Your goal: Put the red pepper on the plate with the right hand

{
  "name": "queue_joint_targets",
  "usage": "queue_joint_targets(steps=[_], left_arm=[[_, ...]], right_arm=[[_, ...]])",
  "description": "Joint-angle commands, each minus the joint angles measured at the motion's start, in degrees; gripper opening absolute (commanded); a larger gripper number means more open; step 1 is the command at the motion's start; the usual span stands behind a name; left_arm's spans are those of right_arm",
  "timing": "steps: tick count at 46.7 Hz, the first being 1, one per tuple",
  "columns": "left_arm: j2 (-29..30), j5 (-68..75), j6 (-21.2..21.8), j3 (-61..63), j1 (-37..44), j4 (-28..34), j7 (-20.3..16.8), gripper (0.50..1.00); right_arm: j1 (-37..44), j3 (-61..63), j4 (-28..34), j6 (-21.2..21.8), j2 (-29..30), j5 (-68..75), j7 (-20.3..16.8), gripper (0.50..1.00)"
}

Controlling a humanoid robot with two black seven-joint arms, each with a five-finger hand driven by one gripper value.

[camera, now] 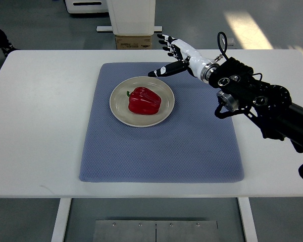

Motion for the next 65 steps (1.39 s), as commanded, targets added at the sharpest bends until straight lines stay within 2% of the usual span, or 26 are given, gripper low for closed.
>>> queue_joint_targets(steps=[1, 11, 22, 34, 43, 49, 53, 65], left_arm=[[0.0, 0.0, 0.0, 0.0, 0.0, 0.0, 0.0, 1.000], [0.0, 0.0, 0.0, 0.0, 0.0, 0.0, 0.0, 1.000], [0.0, 0.0, 0.0, 0.0, -0.1, 0.0, 0.0, 1.000], [0.0, 0.0, 0.0, 0.0, -0.1, 0.0, 0.0, 1.000], [0.0, 0.0, 0.0, 0.0, -0.1, 0.0, 0.0, 1.000], [0.0, 0.0, 0.0, 0.0, -0.1, 0.0, 0.0, 1.000], [0.0, 0.0, 0.0, 0.0, 0.0, 0.0, 0.0, 1.000], [0.0, 0.0, 0.0, 0.0, -0.1, 0.0, 0.0, 1.000]], right_arm=[[-1.9, 2.8, 0.0, -0.4, -1.2, 1.8, 0.0, 0.993], [-5.8, 11.4, 0.0, -0.9, -5.0, 2.7, -0.1, 0.993], [-7.7, 14.8, 0.3, -1.5, -8.6, 10.4, -0.1, 0.995], [-14.1, 28.0, 0.8, -2.4, -8.7, 10.2, 0.0, 1.000], [-17.5, 35.3, 1.3, -2.4, -6.8, 10.1, 0.1, 1.000], [-21.1, 43.0, 2.3, -2.3, -3.2, 9.5, 1.2, 1.000], [-23.1, 46.3, 4.2, -2.3, -2.4, 7.3, 2.7, 1.000], [-29.0, 52.5, 10.4, -2.2, -1.0, 3.9, 2.9, 1.000]])
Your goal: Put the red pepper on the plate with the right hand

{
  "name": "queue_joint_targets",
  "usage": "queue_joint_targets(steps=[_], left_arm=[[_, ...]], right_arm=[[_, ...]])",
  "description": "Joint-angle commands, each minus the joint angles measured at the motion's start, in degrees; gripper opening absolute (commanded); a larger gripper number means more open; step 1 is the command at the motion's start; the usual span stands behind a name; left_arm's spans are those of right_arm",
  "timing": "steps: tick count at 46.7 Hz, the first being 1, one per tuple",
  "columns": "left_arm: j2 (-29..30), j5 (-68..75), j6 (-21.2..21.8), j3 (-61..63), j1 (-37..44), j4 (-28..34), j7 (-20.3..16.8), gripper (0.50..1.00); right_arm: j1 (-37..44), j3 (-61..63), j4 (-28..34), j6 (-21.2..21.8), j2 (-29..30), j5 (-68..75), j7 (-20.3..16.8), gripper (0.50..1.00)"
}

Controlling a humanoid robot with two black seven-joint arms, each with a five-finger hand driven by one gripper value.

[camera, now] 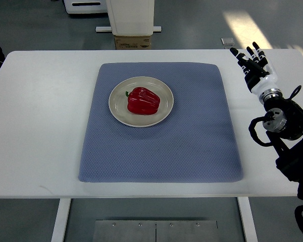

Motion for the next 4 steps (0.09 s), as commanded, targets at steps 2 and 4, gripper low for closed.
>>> queue_joint_targets(steps=[2, 4], left_arm=[[0.0, 0.0, 0.0, 0.0, 0.1, 0.0, 0.0, 1.000], [0.0, 0.0, 0.0, 0.0, 0.1, 0.0, 0.0, 1.000]], right_arm=[[-1.6, 1.5, 1.3, 0.1, 0.5, -0.1, 0.0, 1.000], [-2.1, 2.2, 1.7, 0.1, 1.0, -0.2, 0.1, 1.000]])
